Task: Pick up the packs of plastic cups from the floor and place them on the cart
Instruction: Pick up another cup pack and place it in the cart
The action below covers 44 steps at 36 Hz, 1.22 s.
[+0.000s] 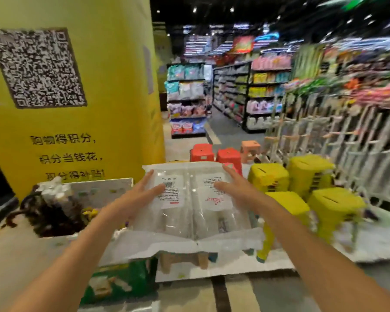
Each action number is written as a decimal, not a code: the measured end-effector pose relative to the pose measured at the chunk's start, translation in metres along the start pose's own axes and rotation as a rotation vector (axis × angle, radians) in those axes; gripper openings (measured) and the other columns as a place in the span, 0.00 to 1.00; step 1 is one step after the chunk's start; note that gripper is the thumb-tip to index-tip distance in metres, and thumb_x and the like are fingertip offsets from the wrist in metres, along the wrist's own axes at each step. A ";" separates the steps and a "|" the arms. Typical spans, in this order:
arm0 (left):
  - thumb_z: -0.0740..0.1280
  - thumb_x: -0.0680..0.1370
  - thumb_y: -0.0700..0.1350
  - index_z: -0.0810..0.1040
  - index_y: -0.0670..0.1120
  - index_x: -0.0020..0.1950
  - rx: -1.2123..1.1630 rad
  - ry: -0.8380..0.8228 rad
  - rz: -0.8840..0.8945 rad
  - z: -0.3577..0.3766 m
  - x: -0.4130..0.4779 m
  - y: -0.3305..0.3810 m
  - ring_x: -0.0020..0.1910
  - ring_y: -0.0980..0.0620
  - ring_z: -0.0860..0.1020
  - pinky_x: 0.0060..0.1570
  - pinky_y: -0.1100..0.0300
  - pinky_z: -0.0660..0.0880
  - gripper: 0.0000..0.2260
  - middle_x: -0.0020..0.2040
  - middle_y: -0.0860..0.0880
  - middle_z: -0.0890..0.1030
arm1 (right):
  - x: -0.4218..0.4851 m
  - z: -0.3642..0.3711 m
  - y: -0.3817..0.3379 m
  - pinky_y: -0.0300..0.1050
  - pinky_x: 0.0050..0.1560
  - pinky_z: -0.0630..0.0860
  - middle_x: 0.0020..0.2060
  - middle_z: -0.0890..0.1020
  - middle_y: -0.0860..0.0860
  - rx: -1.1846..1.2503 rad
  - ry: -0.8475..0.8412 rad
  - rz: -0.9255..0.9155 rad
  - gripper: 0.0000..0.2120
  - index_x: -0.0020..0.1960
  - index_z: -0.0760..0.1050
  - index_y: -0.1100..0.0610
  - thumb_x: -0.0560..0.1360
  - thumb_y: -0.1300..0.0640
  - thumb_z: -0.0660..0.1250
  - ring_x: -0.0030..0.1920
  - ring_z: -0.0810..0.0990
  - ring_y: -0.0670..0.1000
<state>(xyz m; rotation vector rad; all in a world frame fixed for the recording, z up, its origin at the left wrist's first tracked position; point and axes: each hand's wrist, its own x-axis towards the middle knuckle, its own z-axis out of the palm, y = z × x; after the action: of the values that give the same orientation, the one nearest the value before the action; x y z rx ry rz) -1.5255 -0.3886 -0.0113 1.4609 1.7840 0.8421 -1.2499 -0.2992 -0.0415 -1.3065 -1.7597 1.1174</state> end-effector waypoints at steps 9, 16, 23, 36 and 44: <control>0.66 0.74 0.66 0.50 0.68 0.77 -0.021 -0.348 0.140 0.190 0.042 0.125 0.67 0.47 0.71 0.61 0.48 0.73 0.37 0.75 0.55 0.65 | -0.108 -0.191 0.083 0.42 0.46 0.80 0.60 0.76 0.48 0.120 0.333 0.146 0.34 0.78 0.58 0.50 0.78 0.54 0.71 0.55 0.79 0.51; 0.65 0.77 0.62 0.52 0.66 0.78 -0.024 -0.547 0.289 0.349 0.049 0.216 0.71 0.48 0.66 0.54 0.56 0.70 0.33 0.79 0.53 0.57 | -0.204 -0.317 0.144 0.55 0.62 0.77 0.68 0.75 0.48 0.071 0.549 0.277 0.28 0.74 0.62 0.44 0.78 0.50 0.70 0.62 0.77 0.52; 0.66 0.78 0.59 0.53 0.64 0.78 -0.049 -0.790 0.352 0.492 0.039 0.286 0.65 0.48 0.71 0.53 0.53 0.74 0.33 0.77 0.54 0.62 | -0.288 -0.405 0.204 0.56 0.64 0.76 0.70 0.74 0.51 0.071 0.773 0.434 0.44 0.79 0.54 0.40 0.69 0.39 0.74 0.62 0.80 0.55; 0.66 0.80 0.50 0.50 0.54 0.80 -0.007 -1.171 0.630 0.693 0.031 0.385 0.65 0.54 0.69 0.56 0.64 0.68 0.33 0.74 0.55 0.62 | -0.379 -0.485 0.258 0.46 0.44 0.83 0.60 0.79 0.49 0.112 1.137 0.600 0.37 0.80 0.52 0.43 0.78 0.49 0.69 0.49 0.85 0.47; 0.64 0.77 0.63 0.50 0.65 0.78 0.131 -1.320 0.801 0.774 0.026 0.422 0.73 0.51 0.65 0.69 0.55 0.64 0.34 0.74 0.62 0.60 | -0.412 -0.504 0.274 0.49 0.54 0.81 0.64 0.77 0.49 0.080 1.326 0.695 0.37 0.80 0.52 0.44 0.78 0.49 0.69 0.53 0.83 0.47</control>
<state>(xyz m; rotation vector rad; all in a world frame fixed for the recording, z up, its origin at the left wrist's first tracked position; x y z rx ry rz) -0.6604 -0.2435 -0.1051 2.0825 0.2536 -0.0529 -0.5868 -0.5368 -0.0933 -1.9664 -0.2823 0.3380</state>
